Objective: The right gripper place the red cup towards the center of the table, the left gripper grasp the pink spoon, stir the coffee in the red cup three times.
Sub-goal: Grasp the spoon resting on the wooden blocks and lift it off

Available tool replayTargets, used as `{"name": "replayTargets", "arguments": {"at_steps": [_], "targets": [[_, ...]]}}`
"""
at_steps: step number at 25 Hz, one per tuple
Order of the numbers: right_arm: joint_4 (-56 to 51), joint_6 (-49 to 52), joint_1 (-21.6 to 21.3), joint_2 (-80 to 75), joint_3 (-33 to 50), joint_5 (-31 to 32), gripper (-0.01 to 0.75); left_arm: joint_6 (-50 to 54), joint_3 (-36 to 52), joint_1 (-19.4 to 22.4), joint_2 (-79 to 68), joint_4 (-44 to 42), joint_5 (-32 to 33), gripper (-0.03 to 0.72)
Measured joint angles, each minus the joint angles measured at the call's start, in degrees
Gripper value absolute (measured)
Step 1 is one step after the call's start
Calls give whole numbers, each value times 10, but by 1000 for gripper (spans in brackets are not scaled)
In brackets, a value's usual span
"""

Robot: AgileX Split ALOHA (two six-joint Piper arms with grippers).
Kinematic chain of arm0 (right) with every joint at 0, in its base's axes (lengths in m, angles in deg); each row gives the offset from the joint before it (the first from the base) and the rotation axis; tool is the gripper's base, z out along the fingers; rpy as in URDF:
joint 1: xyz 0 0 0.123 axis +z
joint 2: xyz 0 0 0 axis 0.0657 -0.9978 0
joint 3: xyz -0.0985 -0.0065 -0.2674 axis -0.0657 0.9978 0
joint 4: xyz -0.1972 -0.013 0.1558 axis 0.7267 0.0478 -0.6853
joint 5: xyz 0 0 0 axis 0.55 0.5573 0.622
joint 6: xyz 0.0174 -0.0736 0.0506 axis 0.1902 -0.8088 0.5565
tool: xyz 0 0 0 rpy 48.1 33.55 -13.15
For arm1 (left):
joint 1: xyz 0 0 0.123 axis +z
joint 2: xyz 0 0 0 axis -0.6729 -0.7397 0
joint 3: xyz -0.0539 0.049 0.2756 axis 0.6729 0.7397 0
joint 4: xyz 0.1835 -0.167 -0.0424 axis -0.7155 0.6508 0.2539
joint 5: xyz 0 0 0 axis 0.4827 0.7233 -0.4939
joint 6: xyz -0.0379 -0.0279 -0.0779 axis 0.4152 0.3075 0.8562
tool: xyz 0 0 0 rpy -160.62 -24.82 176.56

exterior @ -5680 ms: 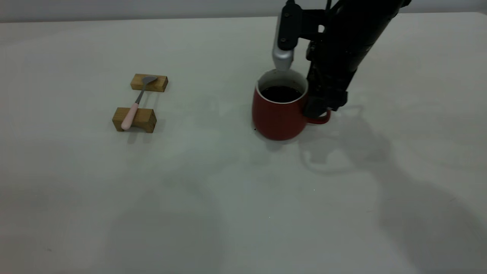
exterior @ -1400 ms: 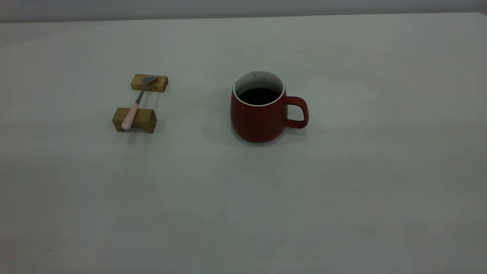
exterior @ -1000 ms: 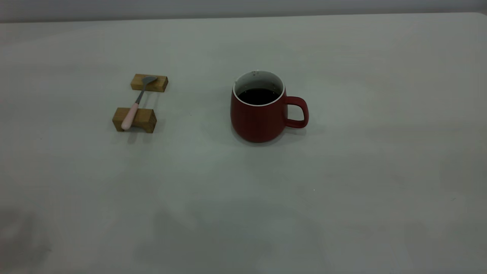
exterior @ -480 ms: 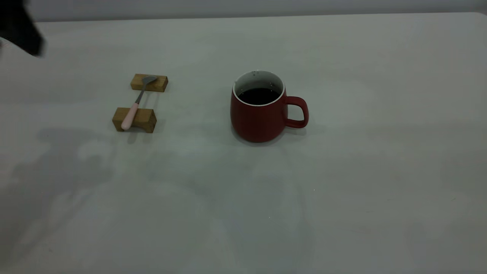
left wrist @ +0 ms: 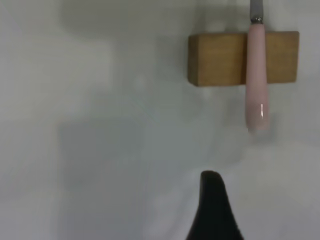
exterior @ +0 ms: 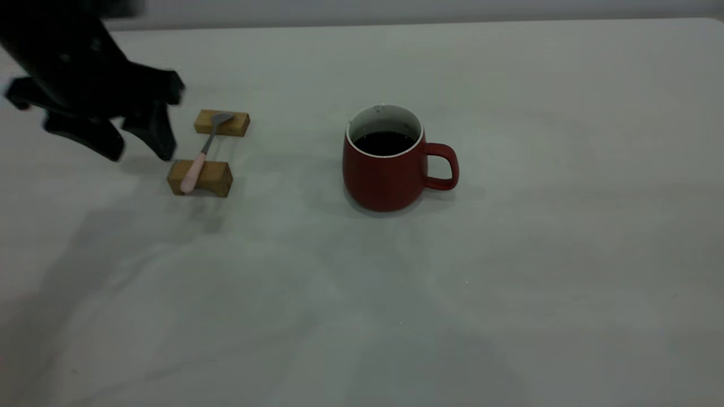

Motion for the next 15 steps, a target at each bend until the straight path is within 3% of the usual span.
{"name": "replayTargets", "arguments": {"at_steps": [10,15], "targets": [[0,0,0,0,0,0,587,0,-56,-13,-94,5,-6,593],[0,0,0,0,0,0,587,0,-57,-13,-117,11,-25,522]]}}
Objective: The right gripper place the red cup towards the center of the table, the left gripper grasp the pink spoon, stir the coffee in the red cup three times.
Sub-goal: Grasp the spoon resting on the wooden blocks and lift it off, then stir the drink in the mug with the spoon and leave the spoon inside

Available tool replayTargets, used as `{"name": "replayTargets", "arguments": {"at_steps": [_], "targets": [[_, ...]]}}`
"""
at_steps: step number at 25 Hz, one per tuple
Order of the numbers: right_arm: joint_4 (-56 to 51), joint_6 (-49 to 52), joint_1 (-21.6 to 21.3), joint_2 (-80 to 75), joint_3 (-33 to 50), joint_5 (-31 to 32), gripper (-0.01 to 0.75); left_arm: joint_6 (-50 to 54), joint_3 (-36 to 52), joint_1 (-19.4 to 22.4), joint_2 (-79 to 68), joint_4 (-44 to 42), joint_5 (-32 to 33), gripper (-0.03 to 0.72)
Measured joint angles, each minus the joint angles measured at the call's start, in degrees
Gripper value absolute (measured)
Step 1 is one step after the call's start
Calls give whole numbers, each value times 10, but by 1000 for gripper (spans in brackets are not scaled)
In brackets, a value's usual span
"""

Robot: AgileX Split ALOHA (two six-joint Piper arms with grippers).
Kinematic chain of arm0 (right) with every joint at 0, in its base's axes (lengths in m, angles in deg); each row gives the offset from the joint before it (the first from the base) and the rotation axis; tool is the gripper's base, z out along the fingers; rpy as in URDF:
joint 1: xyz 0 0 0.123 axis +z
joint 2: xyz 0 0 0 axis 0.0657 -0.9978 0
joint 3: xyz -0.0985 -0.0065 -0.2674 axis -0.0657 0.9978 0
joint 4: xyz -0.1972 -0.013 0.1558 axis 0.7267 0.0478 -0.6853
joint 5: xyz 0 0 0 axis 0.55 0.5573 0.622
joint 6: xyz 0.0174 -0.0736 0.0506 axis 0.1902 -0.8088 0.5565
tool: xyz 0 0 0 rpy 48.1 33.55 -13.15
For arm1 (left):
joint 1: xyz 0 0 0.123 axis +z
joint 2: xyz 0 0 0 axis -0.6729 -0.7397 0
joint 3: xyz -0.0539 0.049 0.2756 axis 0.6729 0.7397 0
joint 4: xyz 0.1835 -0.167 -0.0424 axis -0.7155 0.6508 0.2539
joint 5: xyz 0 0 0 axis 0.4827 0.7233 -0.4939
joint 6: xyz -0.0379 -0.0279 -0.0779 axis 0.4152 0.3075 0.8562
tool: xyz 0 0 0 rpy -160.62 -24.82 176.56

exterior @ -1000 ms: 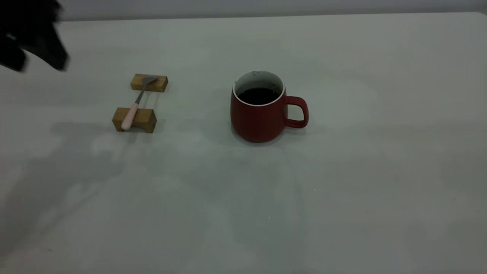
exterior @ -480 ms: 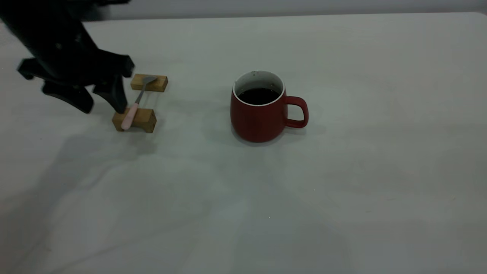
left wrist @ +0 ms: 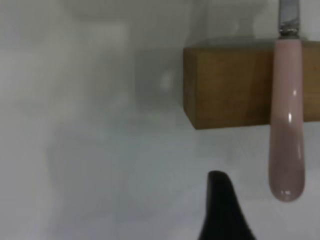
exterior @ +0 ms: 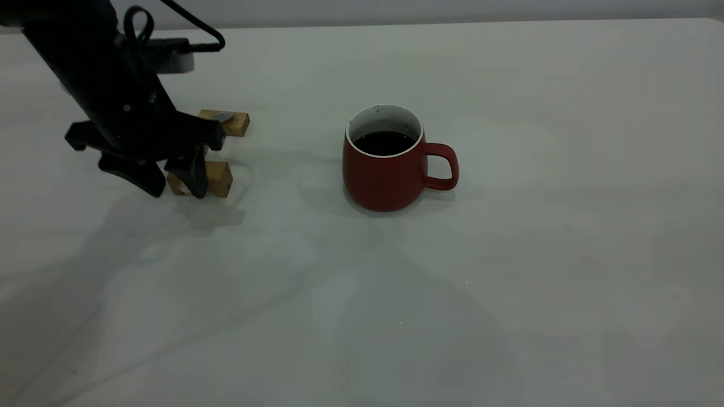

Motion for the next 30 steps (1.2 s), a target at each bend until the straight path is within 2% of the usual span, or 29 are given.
{"name": "replayTargets", "arguments": {"at_steps": [3,9,14,17,22,27,30], "targets": [[0,0,0,0,0,0,587,0,-1,0,-10,14,-8,429],[0,0,0,0,0,0,586,0,-1,0,-16,21,-37,180],[0,0,0,0,0,0,586,3,-11,0,-17,25,-38,178],[0,0,0,0,0,0,586,15,-41,0,-15,46,28,178],[0,0,0,0,0,0,586,64,-107,0,18,171,210,178],[0,0,0,0,0,0,586,259,-142,0,47,345,396,178],[0,0,0,0,0,0,586,392,-152,0,48,482,450,178]]}}
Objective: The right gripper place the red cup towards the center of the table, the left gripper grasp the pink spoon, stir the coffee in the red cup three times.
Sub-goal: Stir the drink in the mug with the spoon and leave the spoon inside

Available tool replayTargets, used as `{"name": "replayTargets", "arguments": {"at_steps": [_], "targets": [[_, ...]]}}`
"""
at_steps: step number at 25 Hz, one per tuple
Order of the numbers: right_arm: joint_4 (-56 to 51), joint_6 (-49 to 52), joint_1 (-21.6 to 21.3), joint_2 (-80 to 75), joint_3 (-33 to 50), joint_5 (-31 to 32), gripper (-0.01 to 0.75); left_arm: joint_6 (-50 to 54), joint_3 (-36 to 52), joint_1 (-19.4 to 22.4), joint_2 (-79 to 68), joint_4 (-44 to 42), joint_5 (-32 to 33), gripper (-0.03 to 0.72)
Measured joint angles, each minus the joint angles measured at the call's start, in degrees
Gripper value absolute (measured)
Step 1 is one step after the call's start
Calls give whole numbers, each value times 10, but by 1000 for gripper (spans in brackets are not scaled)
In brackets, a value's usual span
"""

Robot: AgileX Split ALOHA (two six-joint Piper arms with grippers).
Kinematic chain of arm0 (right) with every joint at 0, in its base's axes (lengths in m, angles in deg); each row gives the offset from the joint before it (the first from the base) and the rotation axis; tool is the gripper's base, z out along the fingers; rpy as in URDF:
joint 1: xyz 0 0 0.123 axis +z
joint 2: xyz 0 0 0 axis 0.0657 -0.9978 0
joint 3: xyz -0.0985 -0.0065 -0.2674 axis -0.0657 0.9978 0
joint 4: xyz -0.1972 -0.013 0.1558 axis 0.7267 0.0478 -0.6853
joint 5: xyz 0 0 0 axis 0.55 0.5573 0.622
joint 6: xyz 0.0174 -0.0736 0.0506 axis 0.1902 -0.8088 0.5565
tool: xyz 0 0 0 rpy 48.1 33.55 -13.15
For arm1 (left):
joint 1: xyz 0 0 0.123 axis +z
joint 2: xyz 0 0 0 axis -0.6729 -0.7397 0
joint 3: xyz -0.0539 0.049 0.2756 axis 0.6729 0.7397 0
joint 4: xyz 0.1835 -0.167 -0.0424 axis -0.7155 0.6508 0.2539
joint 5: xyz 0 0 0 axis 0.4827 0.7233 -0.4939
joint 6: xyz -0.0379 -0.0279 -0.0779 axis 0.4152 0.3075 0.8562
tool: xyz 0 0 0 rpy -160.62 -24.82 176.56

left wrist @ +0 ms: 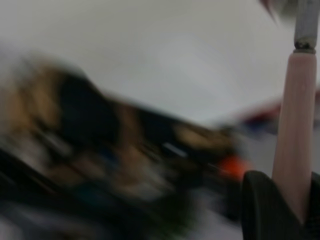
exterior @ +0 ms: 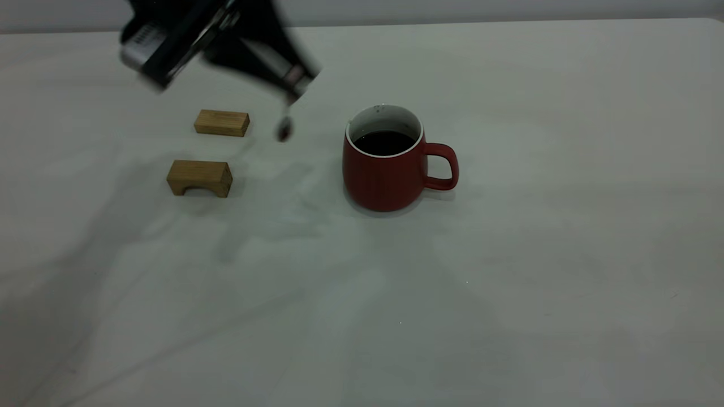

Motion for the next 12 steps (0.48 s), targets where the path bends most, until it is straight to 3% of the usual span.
{"name": "replayTargets", "arguments": {"at_steps": [5,12], "targets": [[0,0,0,0,0,0,585,139,-3,-1,0,139,2,178],[0,0,0,0,0,0,585,125,-3,-14,-14,210,-24,178]]}}
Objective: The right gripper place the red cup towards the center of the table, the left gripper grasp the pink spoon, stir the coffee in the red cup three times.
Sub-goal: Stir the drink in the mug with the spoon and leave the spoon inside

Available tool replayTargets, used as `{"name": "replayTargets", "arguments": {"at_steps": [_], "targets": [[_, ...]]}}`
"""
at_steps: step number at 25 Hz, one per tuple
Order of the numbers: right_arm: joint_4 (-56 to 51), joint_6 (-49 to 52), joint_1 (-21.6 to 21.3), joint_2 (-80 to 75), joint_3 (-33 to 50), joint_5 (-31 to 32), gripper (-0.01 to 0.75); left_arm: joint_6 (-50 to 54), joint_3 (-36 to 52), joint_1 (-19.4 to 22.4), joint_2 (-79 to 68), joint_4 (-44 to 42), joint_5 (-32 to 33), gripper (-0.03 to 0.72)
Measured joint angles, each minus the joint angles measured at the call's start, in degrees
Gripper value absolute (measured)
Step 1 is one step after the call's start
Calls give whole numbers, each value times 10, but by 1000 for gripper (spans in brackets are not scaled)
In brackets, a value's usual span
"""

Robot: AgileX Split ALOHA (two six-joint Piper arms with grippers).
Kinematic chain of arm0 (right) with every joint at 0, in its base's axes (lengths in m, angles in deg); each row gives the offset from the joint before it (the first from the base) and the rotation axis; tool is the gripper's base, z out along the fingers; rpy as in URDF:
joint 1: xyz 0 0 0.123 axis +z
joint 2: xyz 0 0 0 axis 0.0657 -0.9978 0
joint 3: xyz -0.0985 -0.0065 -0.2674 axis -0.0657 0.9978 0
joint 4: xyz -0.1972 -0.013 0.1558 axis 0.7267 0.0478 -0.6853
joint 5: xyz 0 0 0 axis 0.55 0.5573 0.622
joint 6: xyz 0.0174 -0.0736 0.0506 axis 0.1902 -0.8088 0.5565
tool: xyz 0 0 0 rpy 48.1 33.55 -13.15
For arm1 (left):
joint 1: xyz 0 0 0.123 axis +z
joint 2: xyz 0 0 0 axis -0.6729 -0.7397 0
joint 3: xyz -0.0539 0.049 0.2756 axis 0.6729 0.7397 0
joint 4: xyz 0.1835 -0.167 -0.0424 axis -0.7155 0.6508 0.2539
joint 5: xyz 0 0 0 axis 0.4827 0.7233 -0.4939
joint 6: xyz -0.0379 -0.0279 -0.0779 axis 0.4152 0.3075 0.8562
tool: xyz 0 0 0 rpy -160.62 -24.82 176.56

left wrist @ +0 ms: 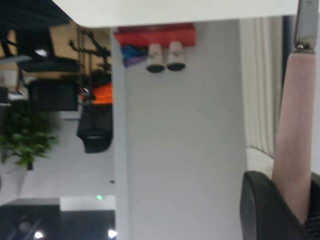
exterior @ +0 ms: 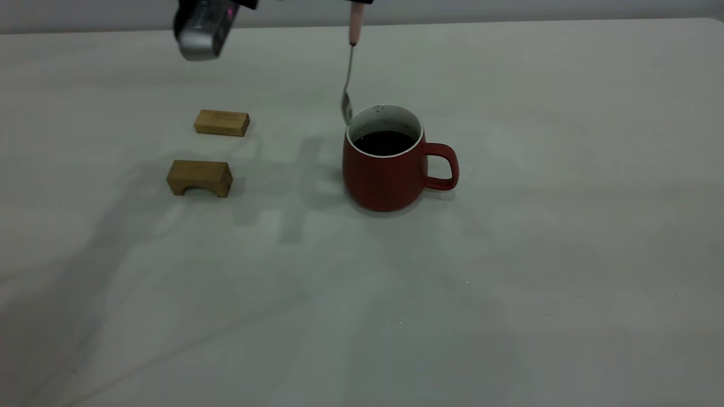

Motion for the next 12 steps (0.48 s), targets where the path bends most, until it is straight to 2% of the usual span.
{"name": "replayTargets", "arguments": {"at_steps": [7,12], "targets": [[0,0,0,0,0,0,585,-83,0,-16,-68,86,-18,178],[0,0,0,0,0,0,585,-99,0,-20,-112,112,-40,178]]}}
